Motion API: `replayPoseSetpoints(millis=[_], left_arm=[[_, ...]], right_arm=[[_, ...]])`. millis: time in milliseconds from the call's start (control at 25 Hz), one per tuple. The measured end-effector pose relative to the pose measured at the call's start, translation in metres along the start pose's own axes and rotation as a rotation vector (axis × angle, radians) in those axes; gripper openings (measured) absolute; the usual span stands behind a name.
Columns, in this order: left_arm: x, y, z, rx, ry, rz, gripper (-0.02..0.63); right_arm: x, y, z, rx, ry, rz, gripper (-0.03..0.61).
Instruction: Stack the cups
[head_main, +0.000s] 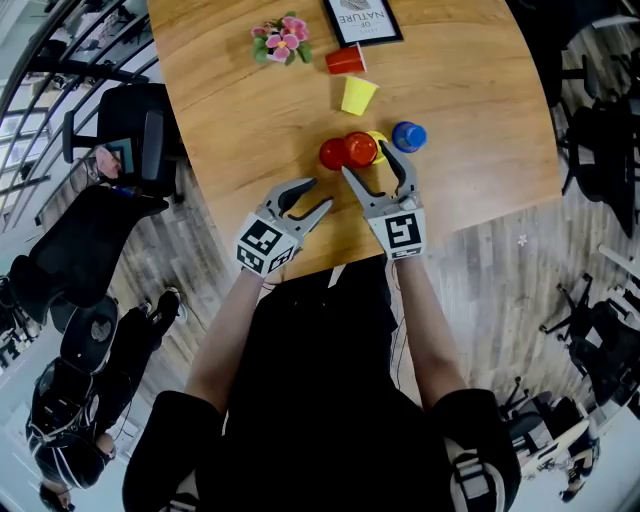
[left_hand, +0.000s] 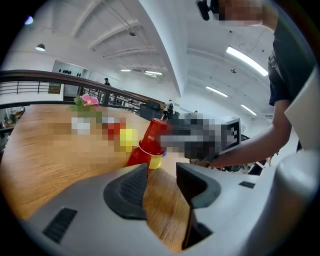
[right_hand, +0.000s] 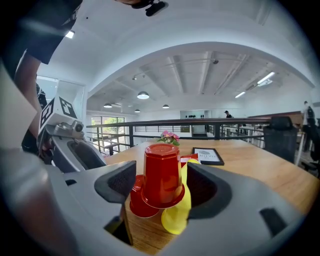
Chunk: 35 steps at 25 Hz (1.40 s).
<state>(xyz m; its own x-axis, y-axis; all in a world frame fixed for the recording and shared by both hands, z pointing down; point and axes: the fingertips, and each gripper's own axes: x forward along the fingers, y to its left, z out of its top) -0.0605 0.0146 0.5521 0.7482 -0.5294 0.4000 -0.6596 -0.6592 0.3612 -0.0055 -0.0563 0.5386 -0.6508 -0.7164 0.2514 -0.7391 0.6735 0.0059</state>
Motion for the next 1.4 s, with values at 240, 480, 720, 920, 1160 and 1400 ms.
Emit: replayPoseSetpoints(millis=[240, 480, 720, 920, 1160, 1400], left_arm=[[0.001, -0.003, 0.002, -0.003, -0.009, -0.004, 0.201], [0.003, -0.006, 0.008, -0.017, -0.024, 0.004, 0.201], [0.004, -0.005, 0.013, -0.03, -0.04, 0.022, 0.201], [0.001, -0.001, 0.017, -0.046, -0.054, 0.053, 0.201], [-0.002, 0.01, 0.03, -0.069, -0.094, 0.118, 0.199], [-0.006, 0.018, 0.043, -0.097, -0.138, 0.199, 0.199]], right_arm=[[-0.017, -0.007, 0.002, 0.03, 0.003, -0.029, 0.331], [-0.034, -0.015, 0.004, 0.052, 0.02, -0.036, 0.325], [-0.045, -0.034, 0.01, 0.045, 0.046, -0.046, 0.311], [-0.047, -0.052, 0.018, -0.016, 0.073, -0.024, 0.301], [-0.039, -0.073, 0.023, -0.094, 0.126, 0.043, 0.293], [-0.017, -0.089, 0.018, -0.192, 0.225, 0.203, 0.291]])
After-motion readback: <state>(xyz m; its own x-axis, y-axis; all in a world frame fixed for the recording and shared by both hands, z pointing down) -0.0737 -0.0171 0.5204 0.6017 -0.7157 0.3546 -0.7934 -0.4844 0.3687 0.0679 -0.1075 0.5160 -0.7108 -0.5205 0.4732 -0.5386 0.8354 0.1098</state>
